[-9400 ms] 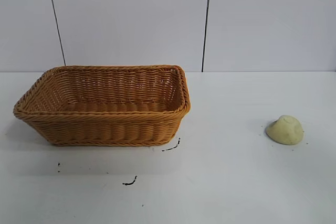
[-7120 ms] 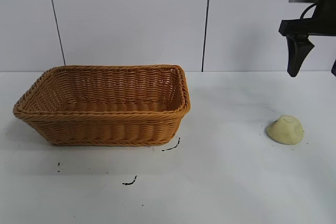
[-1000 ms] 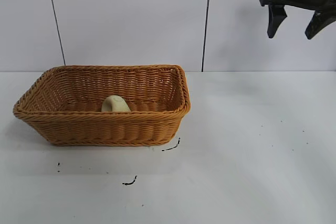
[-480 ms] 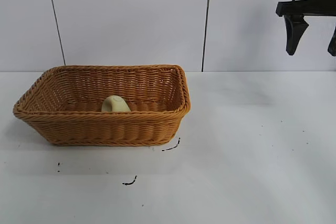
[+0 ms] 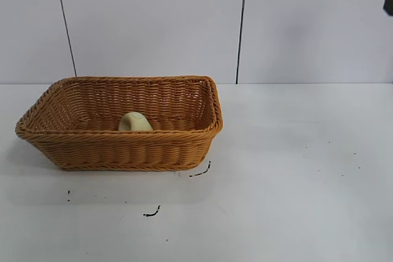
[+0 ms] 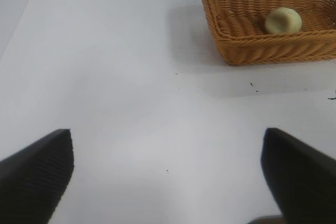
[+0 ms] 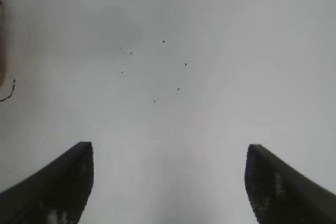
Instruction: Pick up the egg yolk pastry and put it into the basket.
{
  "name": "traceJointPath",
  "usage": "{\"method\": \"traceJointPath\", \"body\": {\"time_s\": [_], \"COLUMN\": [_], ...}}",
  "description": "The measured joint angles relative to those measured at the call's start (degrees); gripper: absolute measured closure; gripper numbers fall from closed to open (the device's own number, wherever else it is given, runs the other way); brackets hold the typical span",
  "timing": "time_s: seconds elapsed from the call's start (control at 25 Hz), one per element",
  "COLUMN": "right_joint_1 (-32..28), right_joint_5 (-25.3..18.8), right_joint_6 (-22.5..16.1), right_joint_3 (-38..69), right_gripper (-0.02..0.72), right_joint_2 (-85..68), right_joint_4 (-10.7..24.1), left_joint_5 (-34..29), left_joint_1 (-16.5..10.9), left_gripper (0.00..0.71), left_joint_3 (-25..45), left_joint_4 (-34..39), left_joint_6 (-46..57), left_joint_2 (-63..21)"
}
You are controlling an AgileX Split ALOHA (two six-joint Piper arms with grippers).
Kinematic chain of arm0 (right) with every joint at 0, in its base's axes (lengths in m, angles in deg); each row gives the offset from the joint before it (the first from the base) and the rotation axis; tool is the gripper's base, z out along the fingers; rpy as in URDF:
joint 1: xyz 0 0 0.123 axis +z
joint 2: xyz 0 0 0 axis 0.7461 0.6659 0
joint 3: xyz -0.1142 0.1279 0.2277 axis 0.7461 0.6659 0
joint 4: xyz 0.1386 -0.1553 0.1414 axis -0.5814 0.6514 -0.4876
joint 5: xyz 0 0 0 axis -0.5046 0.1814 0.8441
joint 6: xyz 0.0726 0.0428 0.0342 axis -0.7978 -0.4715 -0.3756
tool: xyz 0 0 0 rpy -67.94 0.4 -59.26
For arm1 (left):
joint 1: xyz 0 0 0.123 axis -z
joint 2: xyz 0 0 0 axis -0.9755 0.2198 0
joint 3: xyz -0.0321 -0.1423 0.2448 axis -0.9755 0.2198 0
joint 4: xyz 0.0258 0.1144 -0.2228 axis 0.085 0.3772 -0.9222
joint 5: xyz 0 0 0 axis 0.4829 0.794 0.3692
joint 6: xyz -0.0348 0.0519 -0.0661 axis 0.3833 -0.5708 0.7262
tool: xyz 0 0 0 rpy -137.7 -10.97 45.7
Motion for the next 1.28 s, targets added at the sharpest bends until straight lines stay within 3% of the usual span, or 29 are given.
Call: {"method": "traceJointPath", "body": {"time_s": [0.56, 0.88, 1.28], "right_joint_1": [0.0, 0.0, 0.0], "right_joint_5": [0.2, 8.0, 10.7], "right_joint_6": [0.0, 0.0, 0.0], "right_joint_3": [24.1, 42.8, 45.1], "right_gripper": [0.137, 0.142, 0.142], "right_joint_2": [-38.4, -54.7, -58.0], "right_joint_4": [0.0, 0.0, -0.3], "left_joint_5": [0.0, 0.0, 0.0], "left_joint_1": [0.0, 0.0, 0.0], "left_gripper": [0.014, 0.014, 0.014], "left_joint_3": [0.0, 0.0, 0.0], "left_joint_4": [0.0, 0.0, 0.0], "left_joint_6": [0.0, 0.0, 0.0], "left_joint_2": [0.0, 0.0, 0.0]}}
